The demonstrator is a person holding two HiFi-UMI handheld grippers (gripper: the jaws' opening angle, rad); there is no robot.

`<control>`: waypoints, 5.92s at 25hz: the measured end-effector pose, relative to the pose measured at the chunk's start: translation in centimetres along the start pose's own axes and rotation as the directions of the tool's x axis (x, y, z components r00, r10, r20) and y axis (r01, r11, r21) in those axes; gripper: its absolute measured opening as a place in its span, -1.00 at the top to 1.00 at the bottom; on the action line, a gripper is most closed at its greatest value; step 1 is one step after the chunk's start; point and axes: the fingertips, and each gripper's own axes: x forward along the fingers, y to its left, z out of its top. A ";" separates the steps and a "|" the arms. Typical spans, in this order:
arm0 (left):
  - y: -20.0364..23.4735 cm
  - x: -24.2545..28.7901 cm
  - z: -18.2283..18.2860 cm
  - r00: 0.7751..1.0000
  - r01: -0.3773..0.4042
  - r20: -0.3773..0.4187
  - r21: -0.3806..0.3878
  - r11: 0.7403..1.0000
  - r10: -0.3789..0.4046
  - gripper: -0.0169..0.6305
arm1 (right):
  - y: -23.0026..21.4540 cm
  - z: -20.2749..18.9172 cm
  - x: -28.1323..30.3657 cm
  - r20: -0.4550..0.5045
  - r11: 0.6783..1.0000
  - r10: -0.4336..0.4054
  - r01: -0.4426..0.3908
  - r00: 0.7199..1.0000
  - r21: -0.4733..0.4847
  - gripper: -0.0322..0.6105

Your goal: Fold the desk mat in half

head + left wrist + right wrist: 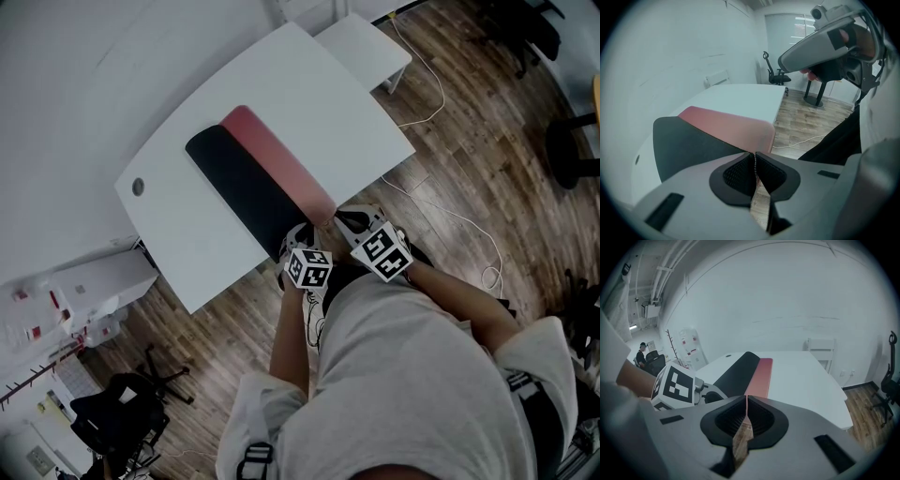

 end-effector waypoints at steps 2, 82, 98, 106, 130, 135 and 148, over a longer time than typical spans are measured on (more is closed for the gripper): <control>0.1 0.0 0.0 1.000 0.005 0.002 -0.007 1.000 -0.005 0.82 | 0.0 0.1 0.2 0.000 1.000 0.001 -0.001 1.000 0.001 0.77; -2.4 3.0 5.9 0.997 0.075 0.024 0.060 0.995 -0.076 0.82 | -5.4 -0.6 -2.0 0.011 0.996 -0.066 0.066 0.998 0.060 0.77; -3.0 3.2 6.9 0.996 0.088 0.026 0.062 0.994 -0.090 0.82 | -5.7 -1.3 -2.3 0.002 0.995 -0.065 0.064 0.998 0.072 0.77; -3.1 3.0 7.3 0.996 0.088 0.027 0.069 0.994 -0.090 0.82 | -5.5 -1.6 -2.8 0.004 0.994 -0.071 0.071 0.997 0.088 0.77; -2.4 3.2 8.3 0.994 -0.094 0.004 -0.501 0.860 0.111 0.69 | -8.4 -3.0 0.3 -0.020 0.980 0.197 -0.197 0.980 -0.003 0.77; -0.7 1.4 9.6 0.975 -0.162 0.031 -0.582 0.796 0.222 0.69 | -8.5 -1.6 1.1 0.006 0.969 0.240 -0.239 0.971 -0.060 0.77; 0.5 -10.9 9.6 0.820 -0.318 0.192 -0.630 0.709 0.539 0.91 | -2.2 2.6 -4.0 0.195 0.961 0.242 -0.206 0.950 -0.187 0.77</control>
